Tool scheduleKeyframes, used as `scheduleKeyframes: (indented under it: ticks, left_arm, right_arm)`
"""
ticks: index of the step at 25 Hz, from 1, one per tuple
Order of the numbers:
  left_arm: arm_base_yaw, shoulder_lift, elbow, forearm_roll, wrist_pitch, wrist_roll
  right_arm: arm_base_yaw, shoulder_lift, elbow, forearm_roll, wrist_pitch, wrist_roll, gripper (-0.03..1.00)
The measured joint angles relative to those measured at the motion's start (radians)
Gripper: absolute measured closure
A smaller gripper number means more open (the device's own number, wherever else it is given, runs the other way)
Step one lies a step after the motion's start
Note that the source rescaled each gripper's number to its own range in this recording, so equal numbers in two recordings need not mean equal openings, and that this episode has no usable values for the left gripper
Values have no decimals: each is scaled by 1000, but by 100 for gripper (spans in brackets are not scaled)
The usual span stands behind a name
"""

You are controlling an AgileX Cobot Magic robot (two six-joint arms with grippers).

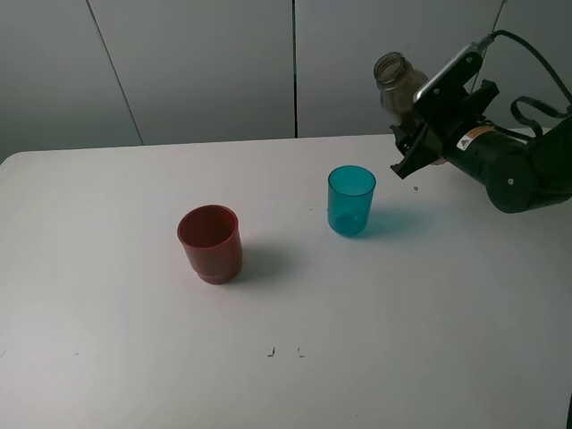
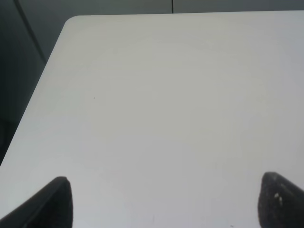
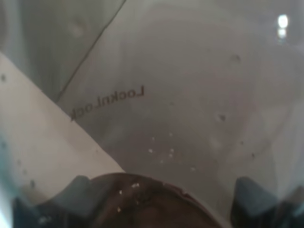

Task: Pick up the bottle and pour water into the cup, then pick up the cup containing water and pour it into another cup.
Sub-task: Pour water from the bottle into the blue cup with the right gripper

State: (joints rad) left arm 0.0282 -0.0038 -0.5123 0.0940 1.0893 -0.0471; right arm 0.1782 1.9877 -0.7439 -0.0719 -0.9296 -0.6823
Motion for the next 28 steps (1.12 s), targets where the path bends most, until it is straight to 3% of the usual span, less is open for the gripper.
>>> scheduleKeyframes:
  ticks: [6, 16, 28]
  left_arm:
    - [0, 0, 0, 0, 0, 0]
    - [0, 0, 0, 0, 0, 0]
    - [0, 0, 0, 0, 0, 2]
  right_arm:
    - [0, 0, 0, -20, -4, -159, 94]
    - [-28, 0, 0, -61, -6, -278, 94]
    - [-30, 0, 0, -77, -6, -498, 94]
